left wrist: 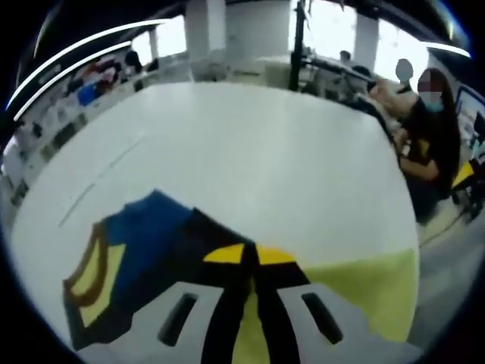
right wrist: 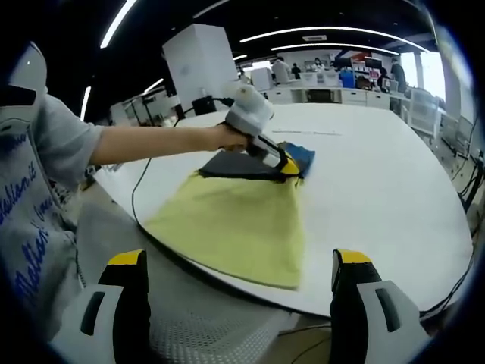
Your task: Fold the garment on the visible template until the final outline fits inside the template.
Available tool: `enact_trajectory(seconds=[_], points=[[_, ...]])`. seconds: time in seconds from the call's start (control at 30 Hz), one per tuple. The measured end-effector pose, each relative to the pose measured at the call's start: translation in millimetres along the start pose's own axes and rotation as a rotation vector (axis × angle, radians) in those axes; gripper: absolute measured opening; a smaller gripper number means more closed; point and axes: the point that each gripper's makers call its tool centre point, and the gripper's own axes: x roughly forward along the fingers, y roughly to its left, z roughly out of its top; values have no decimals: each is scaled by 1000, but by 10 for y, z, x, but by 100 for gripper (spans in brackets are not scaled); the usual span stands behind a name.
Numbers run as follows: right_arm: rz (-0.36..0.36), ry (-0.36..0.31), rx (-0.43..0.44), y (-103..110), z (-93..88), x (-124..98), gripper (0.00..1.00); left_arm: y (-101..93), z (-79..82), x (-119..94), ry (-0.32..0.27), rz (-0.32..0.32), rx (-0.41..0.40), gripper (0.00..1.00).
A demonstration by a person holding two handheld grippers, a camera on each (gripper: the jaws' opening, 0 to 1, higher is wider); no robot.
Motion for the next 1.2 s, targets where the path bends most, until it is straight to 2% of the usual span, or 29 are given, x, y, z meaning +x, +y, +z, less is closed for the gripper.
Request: enact_trajectory(seconds=[0.2,0.53,0.8,0.9,1.0,1.2], points=[[-7,3,10,-15,-31,-10,100,-44,-58,58,12,-20,-25,2],[-11,2,11,-26,-28,-8,100,-106,-51,70,-3,-35,-35,9],[-14,0,12,-31,-22,-7,100,-199,47,-24,-52,-48,-29,14],[-16,-3,14,-31,-21,-9,100,-226,81,-69,-69,-60,-37,20],[-17,-6,12,-32,-8,-13,100,-251,166,-150,-113,-52,0,21],[-17,-14,7,-29,20,-15,100,-339,237,-256,-141,-75,18,37]])
